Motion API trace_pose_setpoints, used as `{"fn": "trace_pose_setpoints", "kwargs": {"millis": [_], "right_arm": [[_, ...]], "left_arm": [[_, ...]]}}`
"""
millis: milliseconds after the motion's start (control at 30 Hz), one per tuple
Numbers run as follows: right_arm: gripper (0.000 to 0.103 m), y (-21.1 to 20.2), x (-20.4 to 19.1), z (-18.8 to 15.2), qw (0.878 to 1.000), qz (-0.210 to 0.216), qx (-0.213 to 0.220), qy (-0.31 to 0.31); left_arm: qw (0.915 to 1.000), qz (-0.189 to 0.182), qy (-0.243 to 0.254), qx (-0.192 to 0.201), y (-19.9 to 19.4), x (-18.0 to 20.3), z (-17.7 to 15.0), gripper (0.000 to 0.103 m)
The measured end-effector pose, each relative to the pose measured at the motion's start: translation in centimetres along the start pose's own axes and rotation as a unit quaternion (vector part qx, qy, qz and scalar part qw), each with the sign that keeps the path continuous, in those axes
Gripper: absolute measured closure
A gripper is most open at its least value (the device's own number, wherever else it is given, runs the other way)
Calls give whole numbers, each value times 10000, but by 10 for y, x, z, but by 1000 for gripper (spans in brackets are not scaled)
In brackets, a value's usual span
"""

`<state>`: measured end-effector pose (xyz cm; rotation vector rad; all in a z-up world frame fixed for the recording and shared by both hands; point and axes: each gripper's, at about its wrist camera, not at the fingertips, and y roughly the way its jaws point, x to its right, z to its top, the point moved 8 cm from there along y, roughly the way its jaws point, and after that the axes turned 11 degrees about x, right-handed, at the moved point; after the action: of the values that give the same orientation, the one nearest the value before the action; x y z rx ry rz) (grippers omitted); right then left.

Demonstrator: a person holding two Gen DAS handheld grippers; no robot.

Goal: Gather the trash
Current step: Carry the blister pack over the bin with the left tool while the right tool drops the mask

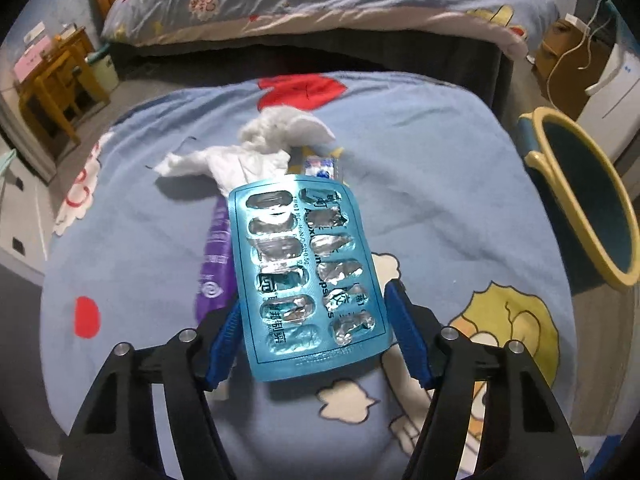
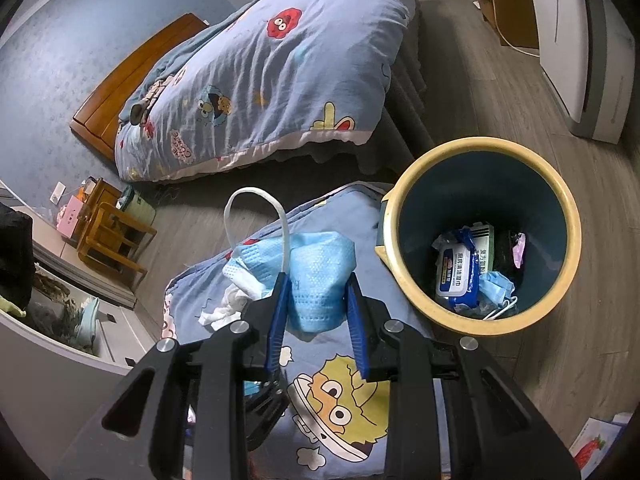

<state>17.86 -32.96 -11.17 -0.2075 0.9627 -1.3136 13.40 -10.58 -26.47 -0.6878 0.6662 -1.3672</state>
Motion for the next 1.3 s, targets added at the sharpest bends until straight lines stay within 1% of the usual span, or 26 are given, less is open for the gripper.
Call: {"fn": "trace_pose_setpoints", "kwargs": {"millis": [200, 300, 400, 500, 600, 633, 700, 733, 767, 800, 867, 933, 1067, 1133, 1300], "right_arm": [[76, -3, 2, 3, 10000, -11, 34, 91], [76, -7, 6, 5, 9998, -20, 78, 189], [76, -8, 10, 7, 9996, -34, 100, 276], [76, -12, 15, 10, 9993, -57, 142, 353], [76, -18, 24, 18, 9989, -190, 279, 328], [75, -22, 30, 23, 9986, -272, 350, 299], [76, -29, 46, 33, 9971, -523, 516, 215], [76, -32, 55, 37, 9961, -641, 567, 210], [76, -34, 65, 40, 9951, -759, 600, 220], [76, -35, 81, 43, 9935, -925, 615, 264], [76, -35, 102, 44, 9913, -1107, 607, 361], [76, -35, 130, 44, 9877, -1332, 605, 558], [76, -30, 171, 38, 9810, -1628, 554, 903], [76, -25, 184, 35, 9793, -1701, 481, 984], [75, -17, 198, 29, 9777, -1809, 361, 1000]], "left_arm": [[9990, -206, 124, 378, -34, -7, 13, 35], [9965, -370, 328, 680, -55, -8, 23, 35], [9918, -610, 563, 973, -71, -1, 37, 35], [9845, -834, 941, 1219, -85, 13, 51, 35], [9781, -1006, 1204, 1370, -95, 27, 62, 35], [9755, -1163, 1231, 1404, -98, 34, 68, 35], [9709, -1441, 1270, 1427, -103, 46, 78, 35], [9667, -1685, 1286, 1434, -106, 56, 84, 35], [9635, -1812, 1339, 1444, -108, 63, 87, 35], [9601, -1870, 1455, 1484, -110, 73, 93, 35], [9553, -1986, 1588, 1507, -112, 88, 98, 35], [9511, -2118, 1717, 1449, -109, 107, 102, 35], [9423, -2376, 1940, 1340, -103, 142, 106, 35], [9380, -2467, 2106, 1226, -95, 163, 104, 35], [9354, -2581, 2249, 889, -69, 200, 93, 34]]}}
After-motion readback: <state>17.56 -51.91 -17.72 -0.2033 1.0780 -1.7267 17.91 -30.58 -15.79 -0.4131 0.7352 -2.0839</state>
